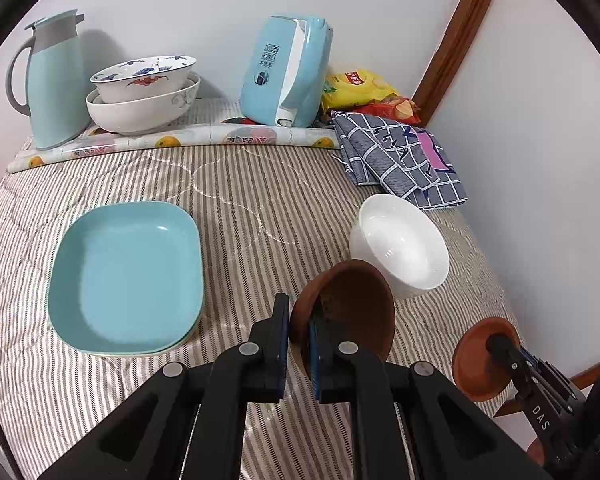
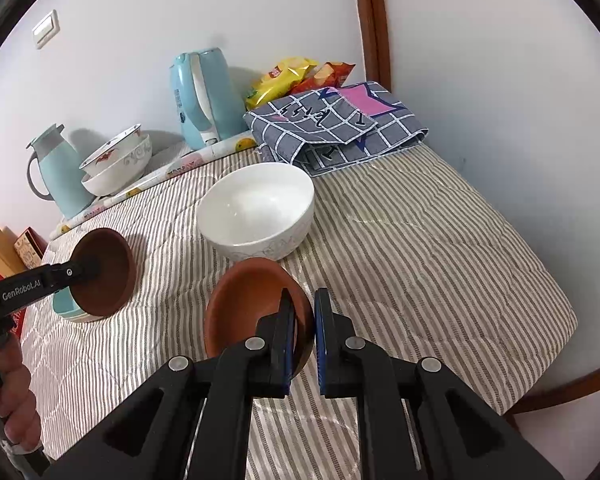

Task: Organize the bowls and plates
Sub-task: 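Lift both brown bowls and carry them toward the white bowl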

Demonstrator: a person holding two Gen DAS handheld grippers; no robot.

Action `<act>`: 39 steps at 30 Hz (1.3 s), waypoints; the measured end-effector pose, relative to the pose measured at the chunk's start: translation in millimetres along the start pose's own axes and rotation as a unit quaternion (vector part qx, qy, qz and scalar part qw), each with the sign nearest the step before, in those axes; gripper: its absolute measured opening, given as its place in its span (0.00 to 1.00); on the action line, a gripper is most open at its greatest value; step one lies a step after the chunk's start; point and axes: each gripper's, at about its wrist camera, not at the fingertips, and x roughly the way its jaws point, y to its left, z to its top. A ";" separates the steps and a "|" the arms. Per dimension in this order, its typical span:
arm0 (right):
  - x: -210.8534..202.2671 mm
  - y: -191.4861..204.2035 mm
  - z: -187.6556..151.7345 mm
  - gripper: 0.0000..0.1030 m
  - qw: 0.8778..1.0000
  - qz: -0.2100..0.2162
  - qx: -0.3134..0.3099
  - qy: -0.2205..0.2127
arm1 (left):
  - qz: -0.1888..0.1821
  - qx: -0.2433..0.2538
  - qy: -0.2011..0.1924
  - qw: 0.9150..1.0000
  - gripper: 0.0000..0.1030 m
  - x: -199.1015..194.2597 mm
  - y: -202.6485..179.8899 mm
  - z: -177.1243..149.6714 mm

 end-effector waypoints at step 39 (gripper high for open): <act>29.8 17.5 26.0 0.09 1.000 -0.023 0.011 0.005 | -0.020 -0.014 0.029 0.999 0.09 38.1 27.1 28.0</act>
